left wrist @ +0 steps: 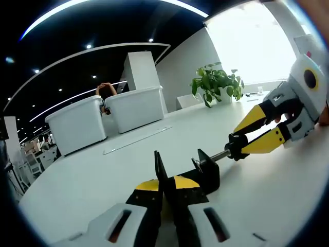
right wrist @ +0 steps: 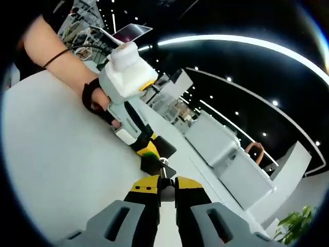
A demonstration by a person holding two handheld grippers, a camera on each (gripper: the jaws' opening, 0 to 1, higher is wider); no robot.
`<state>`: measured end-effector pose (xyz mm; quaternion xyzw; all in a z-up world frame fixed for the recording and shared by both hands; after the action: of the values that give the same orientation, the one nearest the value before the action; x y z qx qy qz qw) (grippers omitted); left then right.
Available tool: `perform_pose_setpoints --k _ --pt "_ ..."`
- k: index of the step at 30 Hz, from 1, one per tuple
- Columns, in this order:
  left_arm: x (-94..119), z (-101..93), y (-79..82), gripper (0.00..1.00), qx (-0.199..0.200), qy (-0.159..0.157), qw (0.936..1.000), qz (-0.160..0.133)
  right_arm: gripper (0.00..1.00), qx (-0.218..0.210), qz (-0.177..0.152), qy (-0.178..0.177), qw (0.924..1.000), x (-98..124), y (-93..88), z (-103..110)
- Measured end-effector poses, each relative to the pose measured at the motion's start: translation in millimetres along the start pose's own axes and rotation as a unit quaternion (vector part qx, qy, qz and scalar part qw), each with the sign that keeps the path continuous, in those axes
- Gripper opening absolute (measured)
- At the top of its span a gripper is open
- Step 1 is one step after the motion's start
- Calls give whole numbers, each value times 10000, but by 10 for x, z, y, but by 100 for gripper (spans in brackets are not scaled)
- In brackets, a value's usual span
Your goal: Clamp the fixed fixture on the desktop, loosen the retaining clip, secure it to the edge of the desk, and tighten the retaining clip.
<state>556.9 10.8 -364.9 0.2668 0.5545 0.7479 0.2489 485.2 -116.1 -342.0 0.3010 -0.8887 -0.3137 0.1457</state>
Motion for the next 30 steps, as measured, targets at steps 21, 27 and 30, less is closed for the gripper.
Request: perform_pose_setpoints --k 21,27,30 --pt "-14 8 2 6 3 -6 10000 -1 25 -5428 -240 -296 8390 11 -371 -291" --pt "-8 3 1 6 3 -9 10000 -3 22 -5866 -204 -132 8095 -11 -417 -241" --pt "-4 1 0 6 3 -11 10000 -4 20 -5832 -237 -99 8119 -14 -387 -218"
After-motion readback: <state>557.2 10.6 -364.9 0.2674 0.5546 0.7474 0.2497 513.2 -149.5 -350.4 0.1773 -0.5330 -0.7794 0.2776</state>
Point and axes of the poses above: the point that each gripper's makers call its tool centre point, and the gripper's own axes: x roughly backward along the fingers, z roughly to its left, y roughly out of its top, the point moved 7 cm from there along x, roughly backward along the fingers, and after that the axes turned 3 degrees about -z, right-handed, at the moved point
